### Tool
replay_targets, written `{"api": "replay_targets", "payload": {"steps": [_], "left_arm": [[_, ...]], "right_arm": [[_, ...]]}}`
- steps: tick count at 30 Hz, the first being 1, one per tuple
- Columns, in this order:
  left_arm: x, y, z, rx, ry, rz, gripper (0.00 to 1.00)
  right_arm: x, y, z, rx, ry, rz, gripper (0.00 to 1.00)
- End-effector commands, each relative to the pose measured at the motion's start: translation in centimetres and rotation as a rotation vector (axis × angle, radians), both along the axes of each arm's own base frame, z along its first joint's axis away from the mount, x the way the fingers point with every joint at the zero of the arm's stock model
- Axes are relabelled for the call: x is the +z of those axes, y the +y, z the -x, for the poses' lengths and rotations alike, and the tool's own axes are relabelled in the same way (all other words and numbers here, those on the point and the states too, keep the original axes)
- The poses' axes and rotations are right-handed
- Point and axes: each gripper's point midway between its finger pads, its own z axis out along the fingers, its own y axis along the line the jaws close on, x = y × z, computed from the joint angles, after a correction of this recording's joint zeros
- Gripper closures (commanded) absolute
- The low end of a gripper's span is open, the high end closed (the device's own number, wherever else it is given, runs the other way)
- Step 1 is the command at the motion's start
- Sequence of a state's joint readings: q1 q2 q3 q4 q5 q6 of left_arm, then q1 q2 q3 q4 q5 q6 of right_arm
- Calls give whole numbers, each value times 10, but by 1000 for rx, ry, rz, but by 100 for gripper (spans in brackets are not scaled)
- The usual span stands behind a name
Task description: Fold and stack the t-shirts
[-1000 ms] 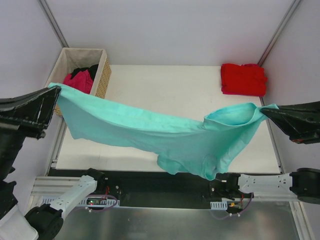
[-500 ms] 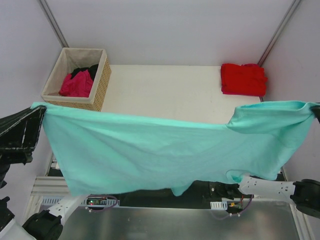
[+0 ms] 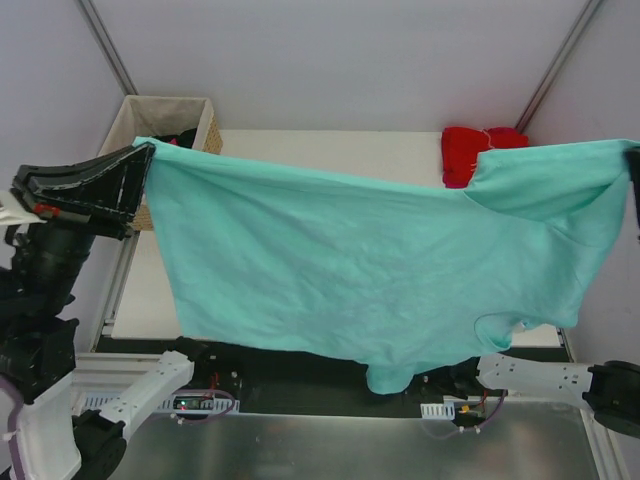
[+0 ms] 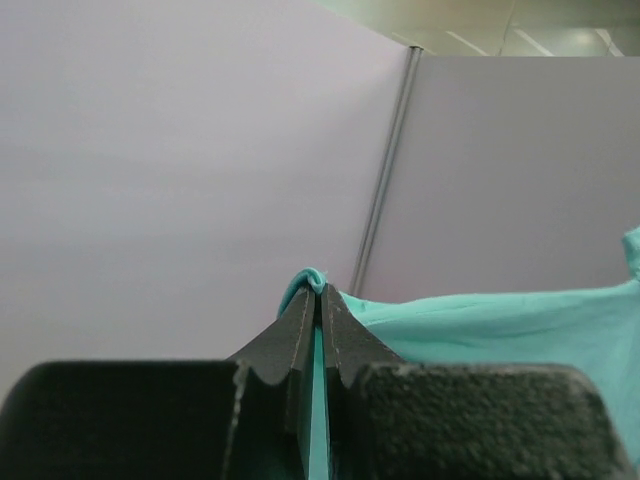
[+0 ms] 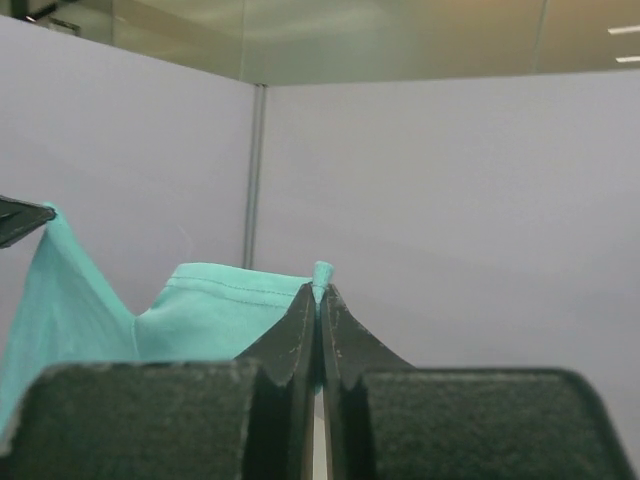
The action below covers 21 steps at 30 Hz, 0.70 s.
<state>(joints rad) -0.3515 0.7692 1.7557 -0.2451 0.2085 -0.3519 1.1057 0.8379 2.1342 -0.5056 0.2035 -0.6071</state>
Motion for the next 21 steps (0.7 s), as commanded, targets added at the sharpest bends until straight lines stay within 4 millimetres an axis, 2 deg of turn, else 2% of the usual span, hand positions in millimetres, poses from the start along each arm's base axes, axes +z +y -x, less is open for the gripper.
{"api": "replay_targets", "payload": {"steps": [1,2,3,4,5,6,7,8,10,11,12,13,14,15,16,17,18,19,20,21], "left_arm": [[-33,7,-36,90,45,52,100],[-61,1,-59,101,103,44,100],[-72,3,-62,108,121,66,100],[-86,8,-72,146,151,84,100],[-121,4,-93,164,219,71,100],[-130,10,-93,189,219,100,100],[-147,17,-103,240,249,120,100],[-185,16,-120,269,316,105,100],[-207,21,-130,313,339,115,100],[-233,23,-142,351,388,103,100],[-242,23,-149,367,404,99,100],[-250,24,-154,381,419,94,100],[-261,24,-160,399,439,88,100],[-269,23,-168,410,456,72,100],[-267,23,-172,419,444,74,100],[-269,23,-177,429,448,68,100],[-277,22,-188,452,465,39,100],[-276,23,-193,465,459,39,100],[-275,23,-199,477,459,38,100],[-286,23,-211,505,485,7,100]], "right_arm": [[-42,24,-52,-210,95,84,99],[-49,24,-62,-260,115,75,99],[-56,22,-64,-278,125,69,99],[-68,30,-71,-292,139,84,99],[-89,43,-84,-327,171,113,99],[-102,49,-92,-364,186,136,99],[-112,52,-98,-393,199,144,100],[-132,63,-111,-439,223,169,99],[-150,67,-130,-515,265,186,99],[-159,73,-138,-522,282,187,99],[-175,79,-151,-542,311,204,99],[-185,65,-170,-599,373,142,99],[-199,75,-187,-584,403,164,99],[-209,72,-200,-602,441,155,99],[-214,54,-217,-651,489,94,99],[-230,63,-239,-639,534,123,99],[-237,59,-252,-655,563,113,99],[-242,45,-269,-702,592,103,99],[-249,48,-281,-684,622,95,99],[-272,51,-305,-690,683,123,99]]}}
